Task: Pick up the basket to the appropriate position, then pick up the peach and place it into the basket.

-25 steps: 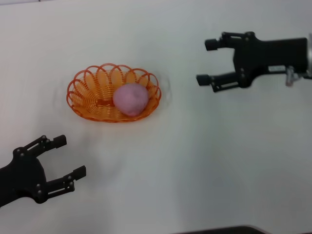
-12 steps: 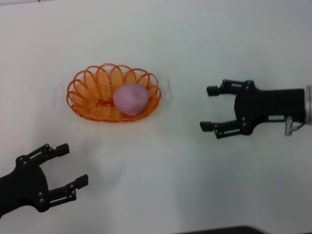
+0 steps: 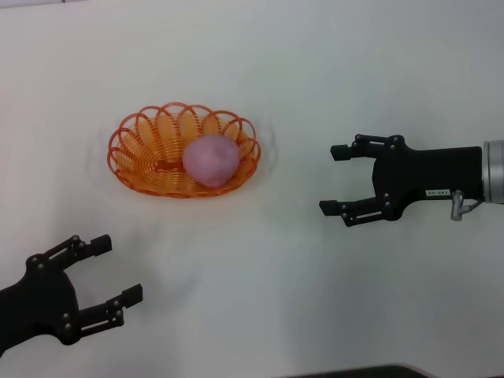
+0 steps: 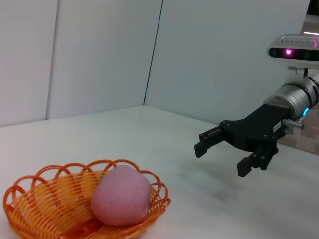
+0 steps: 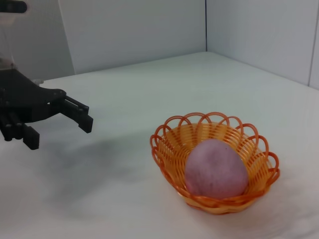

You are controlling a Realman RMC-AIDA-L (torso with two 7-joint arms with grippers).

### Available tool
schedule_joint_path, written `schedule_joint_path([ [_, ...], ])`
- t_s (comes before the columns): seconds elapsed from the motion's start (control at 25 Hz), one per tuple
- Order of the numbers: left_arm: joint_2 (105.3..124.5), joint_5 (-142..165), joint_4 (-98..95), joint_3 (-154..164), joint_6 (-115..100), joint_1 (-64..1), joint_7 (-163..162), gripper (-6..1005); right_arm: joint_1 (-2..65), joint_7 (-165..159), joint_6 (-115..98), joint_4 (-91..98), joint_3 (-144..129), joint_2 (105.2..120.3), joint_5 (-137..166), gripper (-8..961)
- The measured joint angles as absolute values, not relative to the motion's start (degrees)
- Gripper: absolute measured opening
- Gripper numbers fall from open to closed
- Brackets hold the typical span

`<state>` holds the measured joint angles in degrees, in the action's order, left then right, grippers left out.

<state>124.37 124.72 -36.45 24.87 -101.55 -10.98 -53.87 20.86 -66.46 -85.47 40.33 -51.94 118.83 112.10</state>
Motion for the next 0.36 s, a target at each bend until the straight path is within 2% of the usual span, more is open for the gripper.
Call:
schedule_joint_path([
  [0.36, 124.37, 124.7, -36.1, 24.5, -101.4, -11.0, -53.8, 872, 20.6, -66.5, -85.4, 40.3, -49.6, 118.75, 112.1, 955],
])
